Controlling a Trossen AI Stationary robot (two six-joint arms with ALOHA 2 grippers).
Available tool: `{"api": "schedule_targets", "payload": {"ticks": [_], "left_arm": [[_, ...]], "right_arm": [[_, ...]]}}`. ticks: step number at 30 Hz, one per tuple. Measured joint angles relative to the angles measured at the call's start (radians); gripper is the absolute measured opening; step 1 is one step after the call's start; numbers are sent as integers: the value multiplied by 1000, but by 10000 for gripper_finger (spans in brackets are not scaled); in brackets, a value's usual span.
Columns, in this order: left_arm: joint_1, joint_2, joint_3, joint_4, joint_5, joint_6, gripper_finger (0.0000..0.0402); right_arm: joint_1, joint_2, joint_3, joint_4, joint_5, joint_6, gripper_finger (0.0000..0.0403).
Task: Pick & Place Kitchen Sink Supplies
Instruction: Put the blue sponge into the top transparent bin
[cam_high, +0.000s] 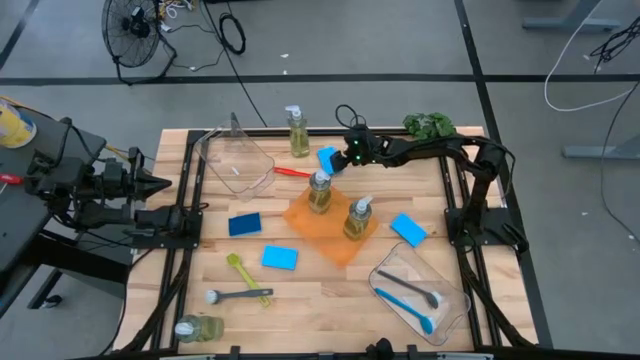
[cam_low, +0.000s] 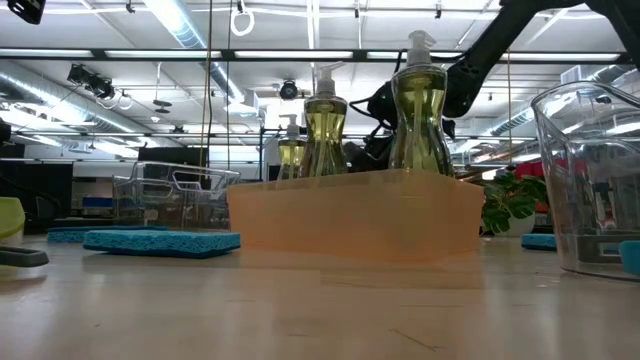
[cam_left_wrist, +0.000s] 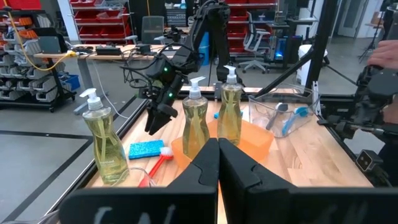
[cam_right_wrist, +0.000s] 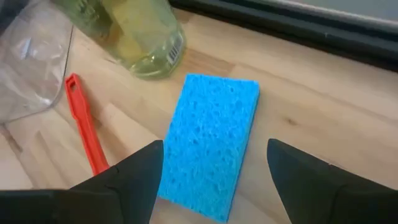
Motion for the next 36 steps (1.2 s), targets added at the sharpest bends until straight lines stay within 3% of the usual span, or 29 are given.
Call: {"api": "schedule_targets", "payload": {"ticks": [17,36], "left_arm": [[0,0,0,0,0,0,3],[0,0,0,0,0,0,3]], "right_arm": [[-27,73,0,45,-156,82,284],[-21,72,25,-23,-168,49,228]]}}
